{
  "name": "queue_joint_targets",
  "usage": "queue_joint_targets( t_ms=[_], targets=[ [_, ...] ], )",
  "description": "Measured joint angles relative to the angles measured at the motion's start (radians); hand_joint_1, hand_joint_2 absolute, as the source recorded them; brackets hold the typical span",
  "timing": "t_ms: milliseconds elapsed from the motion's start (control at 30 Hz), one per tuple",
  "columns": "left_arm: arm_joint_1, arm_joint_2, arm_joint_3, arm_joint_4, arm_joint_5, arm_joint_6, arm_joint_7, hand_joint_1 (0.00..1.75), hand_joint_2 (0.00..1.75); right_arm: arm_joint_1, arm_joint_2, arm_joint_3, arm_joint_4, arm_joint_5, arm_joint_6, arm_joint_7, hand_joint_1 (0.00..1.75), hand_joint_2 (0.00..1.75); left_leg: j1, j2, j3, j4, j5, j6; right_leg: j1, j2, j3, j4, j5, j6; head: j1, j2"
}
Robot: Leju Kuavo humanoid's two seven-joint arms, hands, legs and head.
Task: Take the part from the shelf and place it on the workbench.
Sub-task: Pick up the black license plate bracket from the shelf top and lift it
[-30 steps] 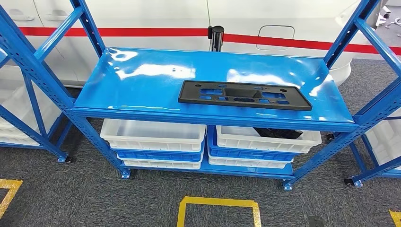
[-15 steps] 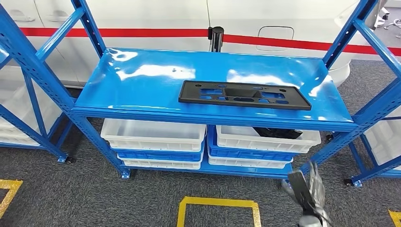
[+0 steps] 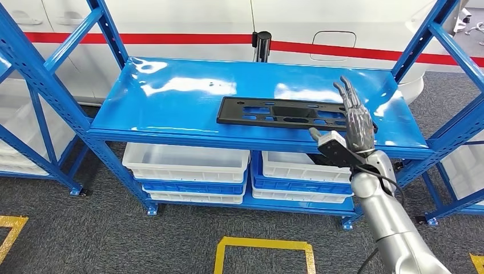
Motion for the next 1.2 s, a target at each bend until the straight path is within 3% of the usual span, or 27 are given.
queue_joint_targets(
  t_ms=[167,300,433,767,1033,1200],
  targets=[
    [0.001,-0.007,0.011,0.000,-0.009,0.002,0.003,0.00,1.75,-0.065,-0.008,0.070,-0.004,-0.033,0.010,0.006,0.00,1.75,0.000,-0.001,-0.001,0.000,0.000,0.000,0.000,-0.001,0.002,0.000,0.000,0.000,0.000,0.000],
    [0.003,-0.008,0.014,0.000,-0.021,0.001,0.004,0.00,1.75,-0.087,0.001,0.150,-0.002,0.028,0.038,0.060,0.00,1.75,0.000,-0.002,-0.001,0.000,0.000,0.000,0.001,-0.001,0.008,0.000,0.000,0.000,0.000,0.000],
    [0.001,-0.008,0.019,0.000,-0.031,-0.004,0.004,0.00,1.75,-0.138,0.042,0.261,0.031,0.073,0.123,0.143,0.00,1.75,0.001,-0.001,-0.001,0.000,0.000,0.000,0.001,0.000,0.006,0.000,0.000,0.000,0.000,0.000],
    [0.001,-0.012,0.032,0.001,-0.036,-0.006,0.012,0.00,1.75,-0.266,0.127,0.450,0.177,0.083,0.226,0.178,0.00,1.75,0.002,-0.003,-0.001,0.000,0.000,0.000,0.003,-0.003,0.007,0.001,0.000,0.000,0.000,0.000],
    [0.002,-0.014,0.046,0.004,-0.039,0.001,0.022,0.00,1.75,-0.345,0.184,0.531,0.332,0.088,0.227,0.225,0.00,1.75,0.002,-0.003,-0.001,0.000,0.001,0.000,0.002,-0.004,0.007,0.000,0.000,0.000,0.000,0.000],
    [0.002,-0.017,0.054,0.006,-0.042,0.006,0.021,0.00,1.75,-0.384,0.216,0.576,0.438,0.129,0.192,0.297,0.00,1.75,0.002,-0.003,-0.001,0.000,0.001,0.000,0.002,-0.004,0.007,0.000,0.000,0.000,0.000,0.000]
  ],
)
